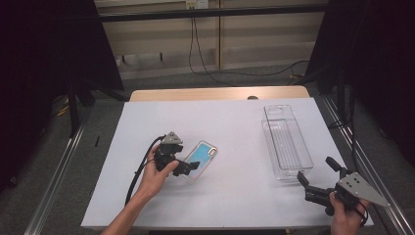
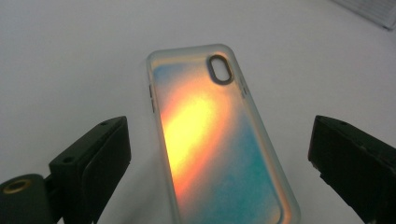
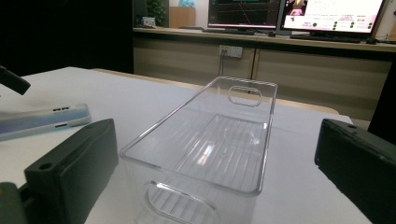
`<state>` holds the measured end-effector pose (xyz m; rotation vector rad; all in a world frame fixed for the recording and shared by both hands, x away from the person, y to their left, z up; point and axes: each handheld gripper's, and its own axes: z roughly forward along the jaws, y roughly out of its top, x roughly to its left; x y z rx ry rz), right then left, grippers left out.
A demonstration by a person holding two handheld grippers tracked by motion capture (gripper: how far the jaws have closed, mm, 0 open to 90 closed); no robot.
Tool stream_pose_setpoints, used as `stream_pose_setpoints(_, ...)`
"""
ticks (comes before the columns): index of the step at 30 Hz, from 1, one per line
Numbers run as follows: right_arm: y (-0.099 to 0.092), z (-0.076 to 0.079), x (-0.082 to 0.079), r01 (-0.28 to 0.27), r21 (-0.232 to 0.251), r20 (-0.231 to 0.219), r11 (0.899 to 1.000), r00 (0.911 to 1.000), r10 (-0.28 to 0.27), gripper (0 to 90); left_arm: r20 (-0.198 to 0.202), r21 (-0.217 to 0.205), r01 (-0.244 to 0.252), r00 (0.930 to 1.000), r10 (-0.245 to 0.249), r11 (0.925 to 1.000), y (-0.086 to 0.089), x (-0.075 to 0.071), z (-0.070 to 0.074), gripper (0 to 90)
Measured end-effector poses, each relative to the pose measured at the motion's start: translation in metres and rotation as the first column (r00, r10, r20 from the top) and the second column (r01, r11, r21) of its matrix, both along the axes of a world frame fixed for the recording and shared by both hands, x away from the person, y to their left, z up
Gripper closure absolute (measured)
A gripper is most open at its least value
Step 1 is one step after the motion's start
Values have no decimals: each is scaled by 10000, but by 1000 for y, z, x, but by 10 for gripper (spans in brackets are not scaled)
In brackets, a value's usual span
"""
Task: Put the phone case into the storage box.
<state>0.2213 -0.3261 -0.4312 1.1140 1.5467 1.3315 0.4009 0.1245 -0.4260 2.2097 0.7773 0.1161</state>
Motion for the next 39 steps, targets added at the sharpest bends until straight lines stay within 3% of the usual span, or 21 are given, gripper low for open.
stream_pose_setpoints(5, 1, 0, 1, -10, -8, -42, 10000, 10000, 10, 0, -249, -19, -31, 9997, 30, 10000, -8, 6, -1, 59)
stream_pose_setpoints(7, 1, -1, 1, -32, -35, -40, 10000, 10000, 32, 0, -646, 198, 306, 9975, -292, 9993, -13, 11, -4, 58)
stream_pose_setpoints(20, 1, 0, 1, -60, 5, -48, 10000, 10000, 60, 0, -1078, 1290, 138, 9942, 1, 9915, -30, 19, -13, 66)
stream_pose_setpoints(26, 0, -1, 1, -60, -25, -75, 10000, 10000, 59, 0, -1056, 1713, 81, 9944, 102, 9852, -35, 18, -17, 62)
stream_pose_setpoints(33, 0, -1, 1, -82, -28, -76, 10000, 9999, 81, 0, -585, 2493, -2, 9982, 153, 9684, -44, 14, -20, 65)
stream_pose_setpoints(35, 0, -1, 1, -106, -46, -85, 9999, 9999, 105, 0, -662, 2503, -145, 9973, 321, 9681, -45, 13, -20, 67)
stream_pose_setpoints(39, 0, -1, 1, -116, -26, -89, 9999, 9999, 115, 0, -522, 2921, -185, 9980, 352, 9562, -50, 12, -19, 65)
